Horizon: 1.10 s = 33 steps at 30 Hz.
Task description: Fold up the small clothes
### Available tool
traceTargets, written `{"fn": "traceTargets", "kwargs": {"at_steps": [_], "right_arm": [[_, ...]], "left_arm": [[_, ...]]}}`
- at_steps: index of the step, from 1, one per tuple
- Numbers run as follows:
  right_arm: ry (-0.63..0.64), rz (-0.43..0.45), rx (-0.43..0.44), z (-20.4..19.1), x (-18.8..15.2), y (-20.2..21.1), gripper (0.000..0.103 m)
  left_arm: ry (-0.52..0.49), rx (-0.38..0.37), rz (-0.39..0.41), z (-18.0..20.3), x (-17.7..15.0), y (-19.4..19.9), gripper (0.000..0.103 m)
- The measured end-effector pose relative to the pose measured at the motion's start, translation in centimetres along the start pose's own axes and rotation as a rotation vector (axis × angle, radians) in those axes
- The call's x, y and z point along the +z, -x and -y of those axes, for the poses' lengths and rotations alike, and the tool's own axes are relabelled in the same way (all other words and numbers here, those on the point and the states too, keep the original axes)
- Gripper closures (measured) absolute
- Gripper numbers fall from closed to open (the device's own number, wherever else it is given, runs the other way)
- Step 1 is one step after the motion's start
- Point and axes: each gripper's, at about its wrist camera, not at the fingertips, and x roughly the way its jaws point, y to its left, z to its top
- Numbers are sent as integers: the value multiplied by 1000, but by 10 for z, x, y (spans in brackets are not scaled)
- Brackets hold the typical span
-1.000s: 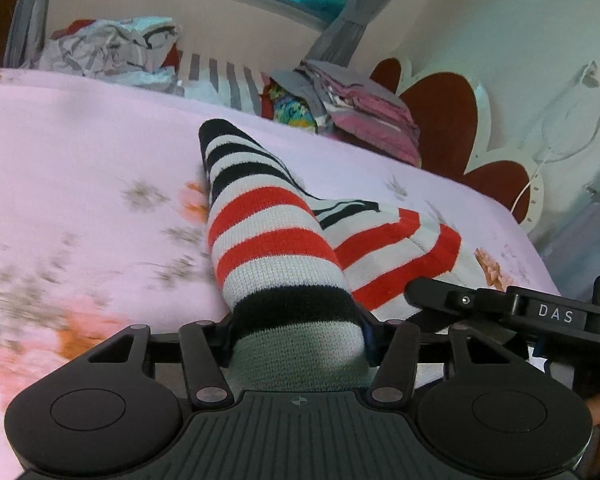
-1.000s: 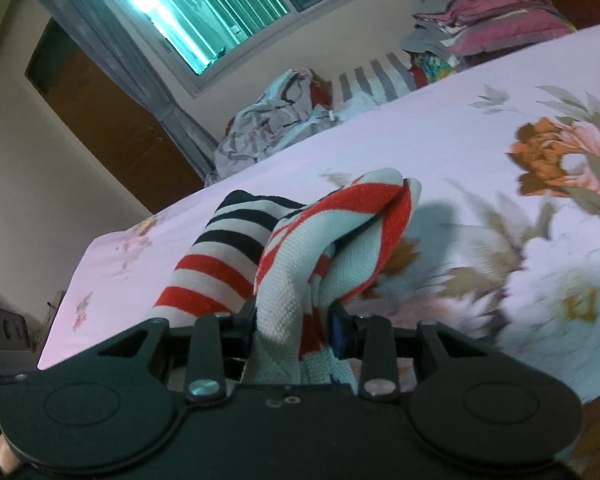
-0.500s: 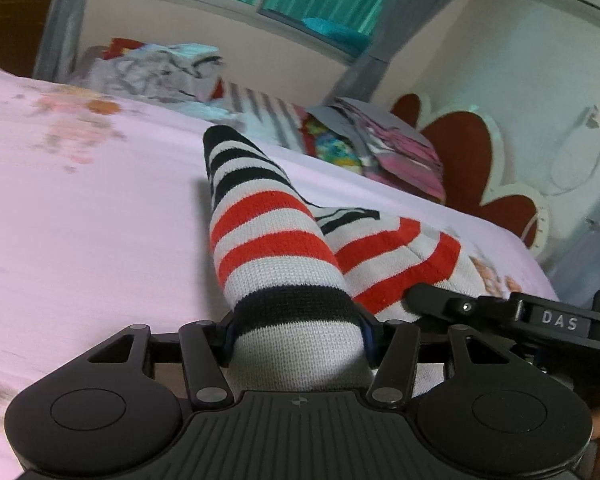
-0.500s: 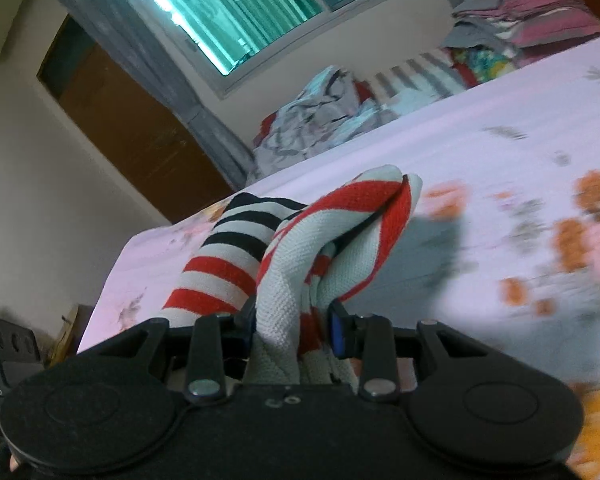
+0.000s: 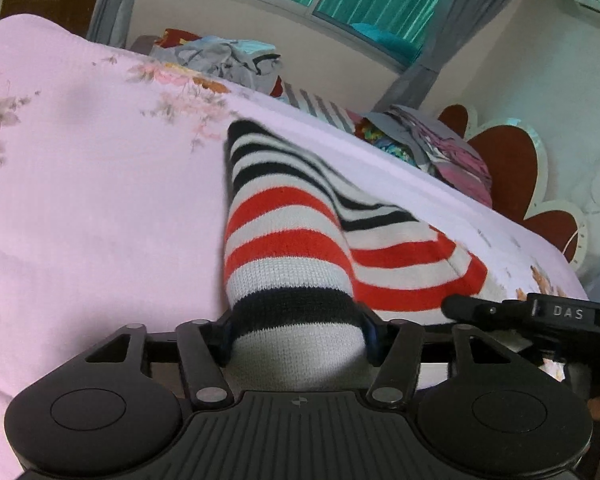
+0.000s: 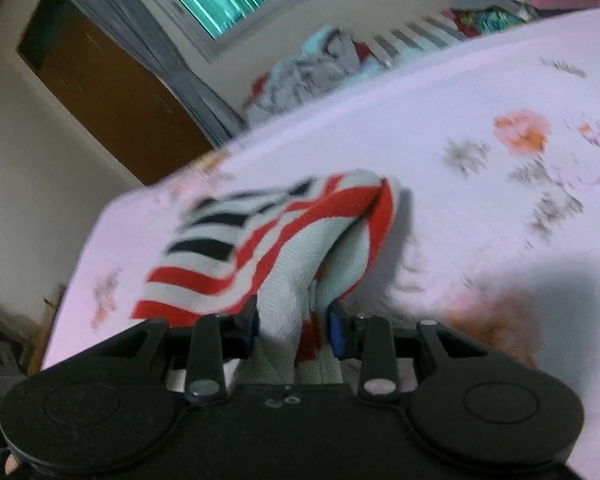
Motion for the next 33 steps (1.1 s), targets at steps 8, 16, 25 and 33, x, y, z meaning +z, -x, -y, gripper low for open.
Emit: {"fn": "traceTargets", "kwargs": {"at_steps": [8,16,25,33], "right_arm": [[-34,9,-26,2,9,5,46],[-182,5,-22,21,32,-30,49],[-10,82,-151,7,28,-36,81],[115,150,-145,-31,17,15,75]], "left_arm": [[18,13,-10,1,13,9,39],[148,31,19,-14,27,-8,39],[122,48,18,-13,19,-27,34],[-8,99,49,7,18,12,33]]}}
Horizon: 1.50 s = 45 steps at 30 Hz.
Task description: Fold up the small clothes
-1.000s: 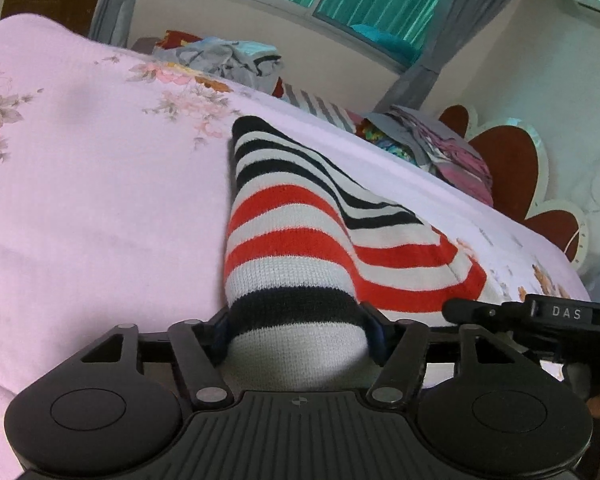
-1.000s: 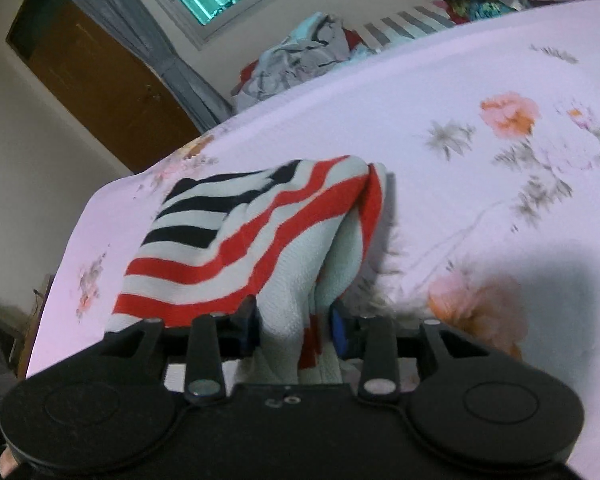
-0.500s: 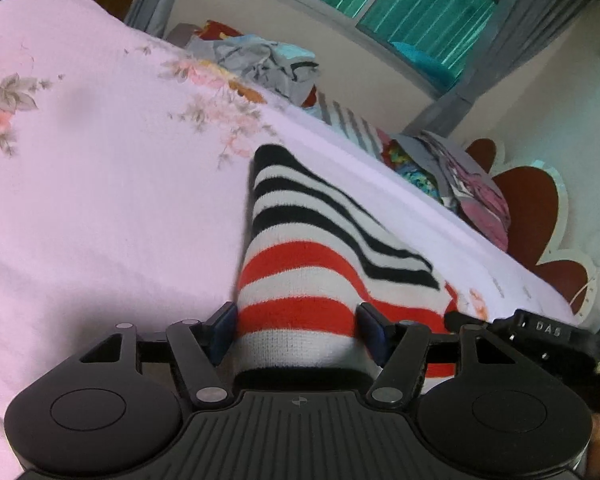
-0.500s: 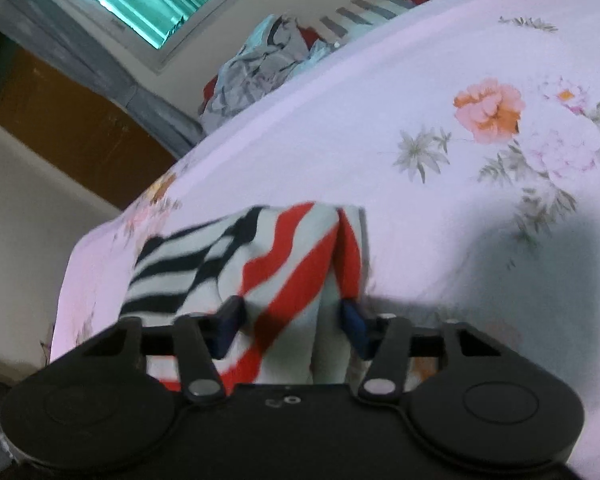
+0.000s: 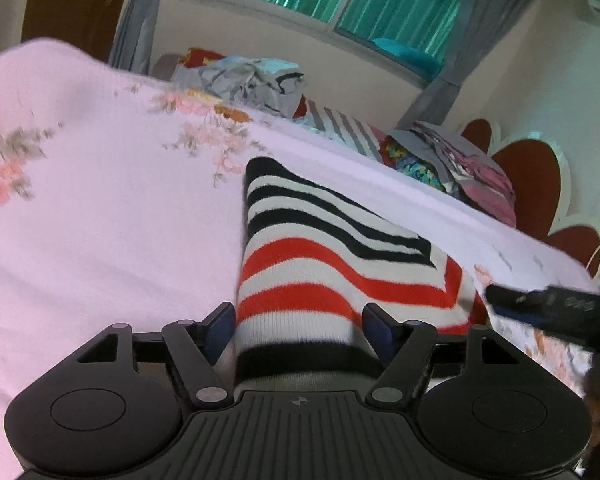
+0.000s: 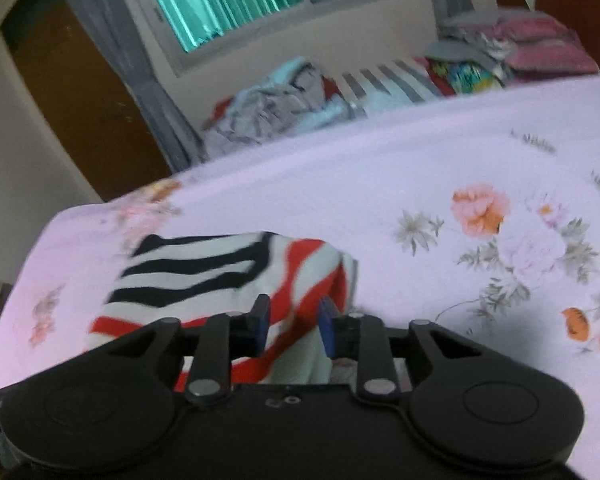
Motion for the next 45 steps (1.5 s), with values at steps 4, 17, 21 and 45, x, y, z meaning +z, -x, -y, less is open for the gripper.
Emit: {"fn": "traceTargets", "kwargs": {"at_steps": [4,17,21,45], "right_arm": [[60,27,18,-17,-11,29,75],[178,-62,-145,-24,-59,22,76],[230,-16,-146,-40,-64,42,78],[140,-112,-216,-28,-99,32,74]], "left_arm": [[-15,16,-19,2,-9,10,33],[-36,23,-37,7,-25,18,33],[-47,9,-36,7,-23,31,33],[-156,70,-90,12,-40,37,0]]}}
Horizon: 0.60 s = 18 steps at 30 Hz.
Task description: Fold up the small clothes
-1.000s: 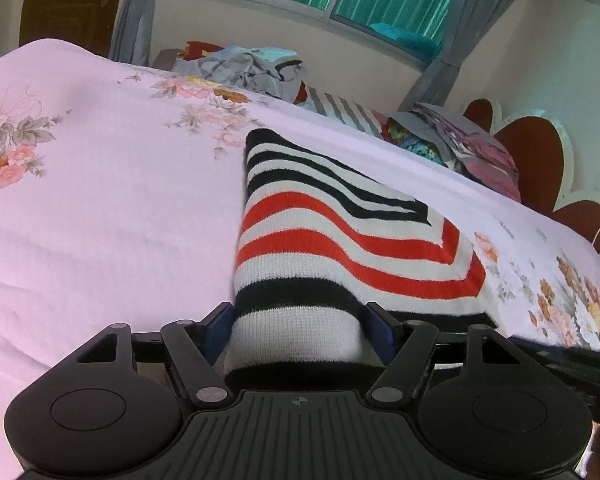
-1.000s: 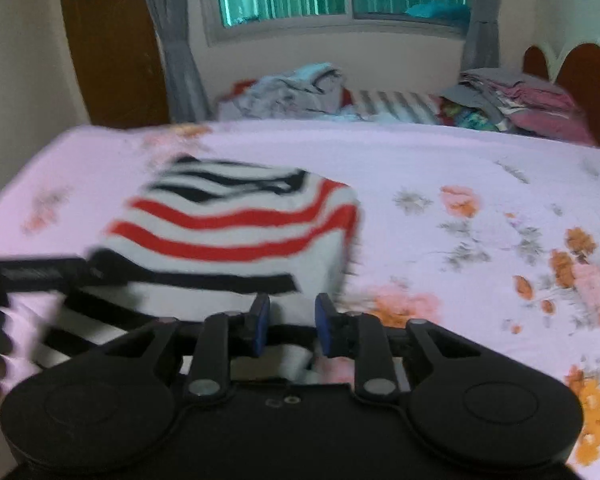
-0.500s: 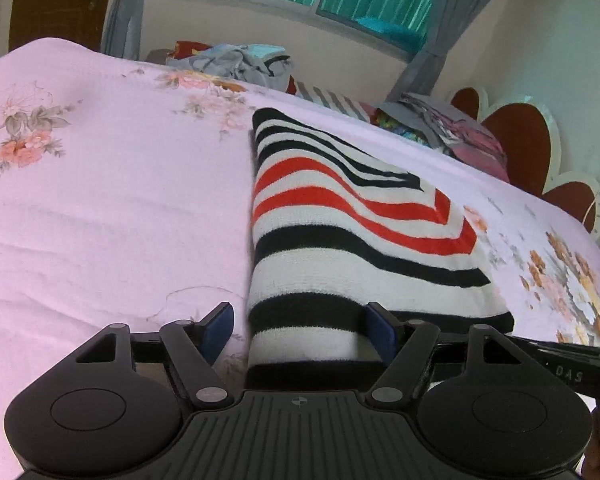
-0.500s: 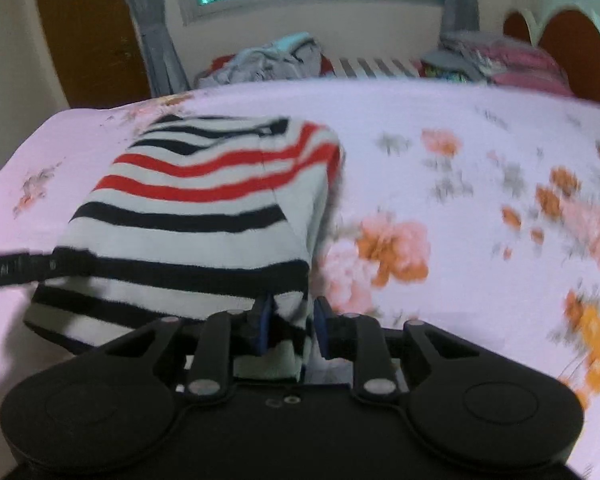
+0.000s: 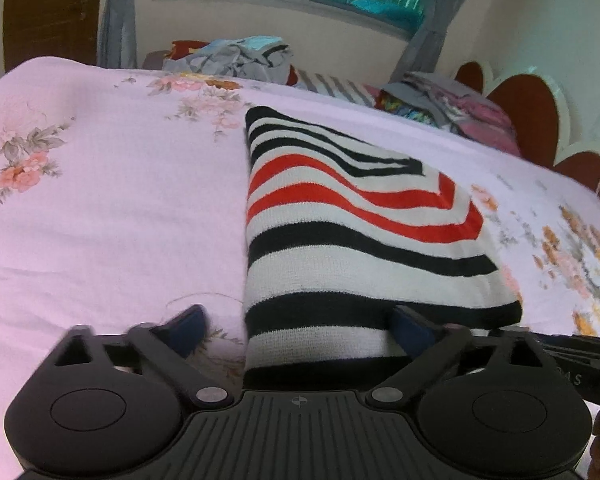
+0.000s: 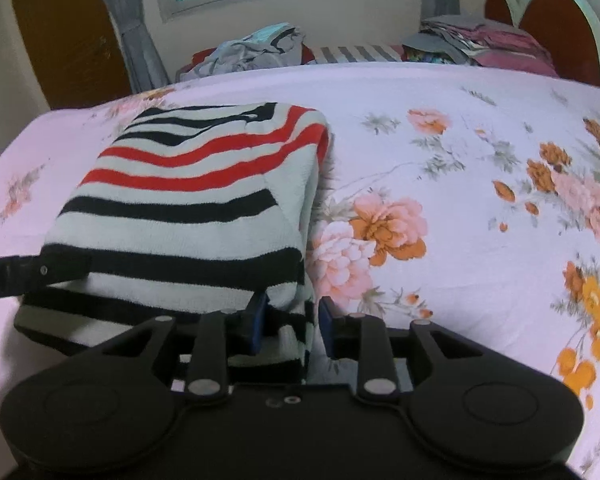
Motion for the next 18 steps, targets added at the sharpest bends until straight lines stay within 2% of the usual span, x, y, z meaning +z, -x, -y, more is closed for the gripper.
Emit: {"fn": "traceTargets", "kwargs": {"at_steps": [2,6,11,13,16,18], "right_arm": [[-14,5,0,3,-1,-2,69],[-11,5,7,6,-1,-3,65],[-22,13,9,8,-1,1,60],[-35,18,15,10,0,7,57],[-40,40,28,12,-2,26,57],[-20,59,35,10,-6,42,57]], "left_arm": [[-18,24,-9,4,1,-1,0],[-62,89,-28,14,2,-3,0],[-115,212,39,33,-7,11,0],[-119,254,26,42,-12,17,0],[-103,249,-44,49,-16,28,0],[-78,259,-20,54,-23,46,0]]}}
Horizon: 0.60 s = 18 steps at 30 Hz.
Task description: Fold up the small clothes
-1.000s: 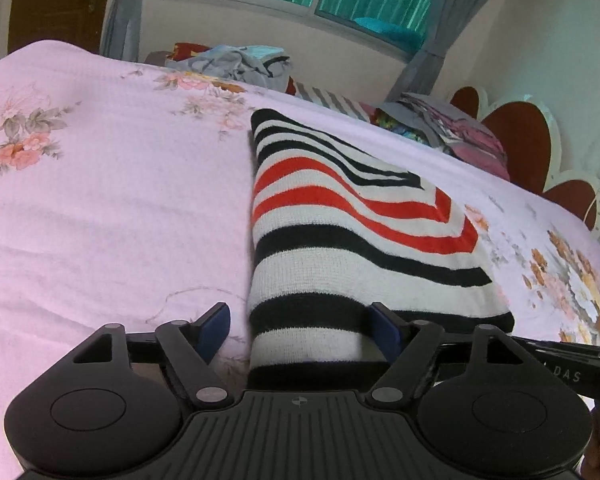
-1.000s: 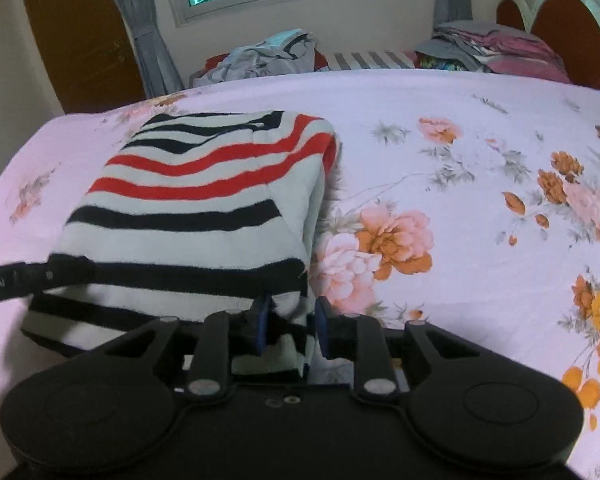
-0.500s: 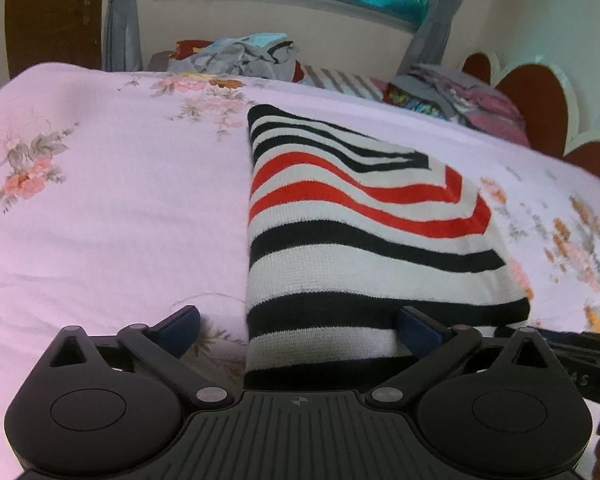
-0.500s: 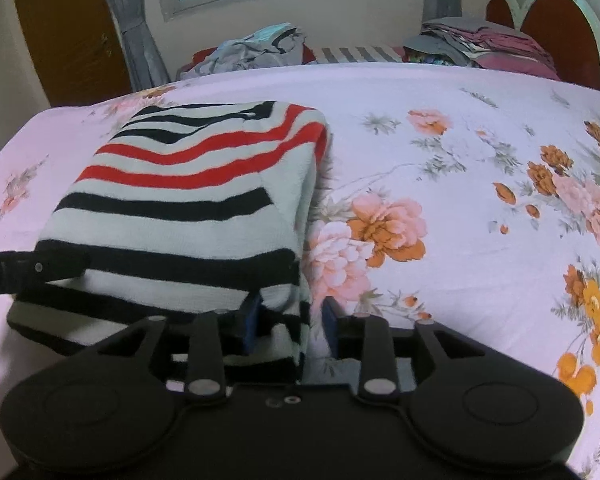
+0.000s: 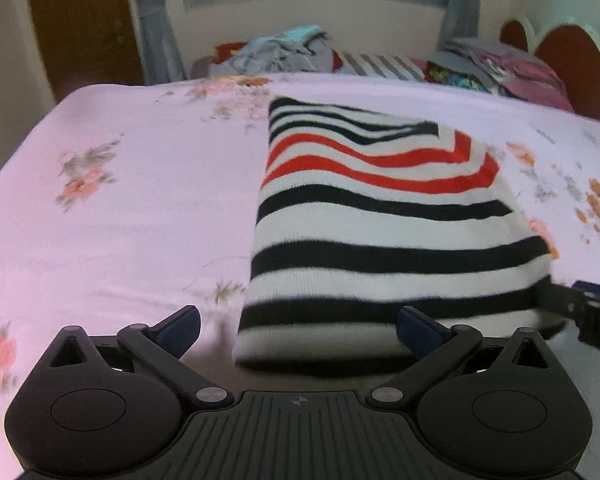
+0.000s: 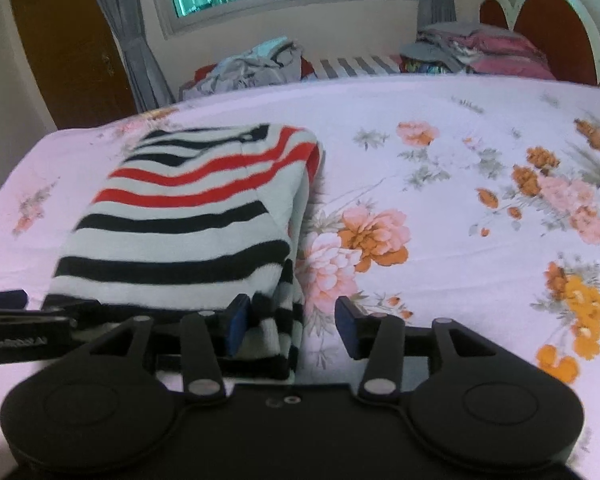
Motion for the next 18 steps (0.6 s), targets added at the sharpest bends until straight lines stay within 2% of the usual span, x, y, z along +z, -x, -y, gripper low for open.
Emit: {"fn": "traceTargets", "kwargs": {"at_steps": [4,7,10,14,15,18], "right_arm": [[57,33,27,-1,-13,41,54],[92,47,67,0,-27,78,51],[144,61,92,1,-42,114,44],[178,98,113,2,-65,166,31],[177,117,104,3,-71,182,25],[168,178,56,5,-83,227,20]], "left_arm": [[8,47,116,0,-17,50,0],[28,34,179,-1,-30,92,0],[45,-11,175,-3,-47,127,0],[67,63,167,4,-77,177,0],[61,73,170,7,-84,188,0],[48,88,173,15,-103,227,0]]}}
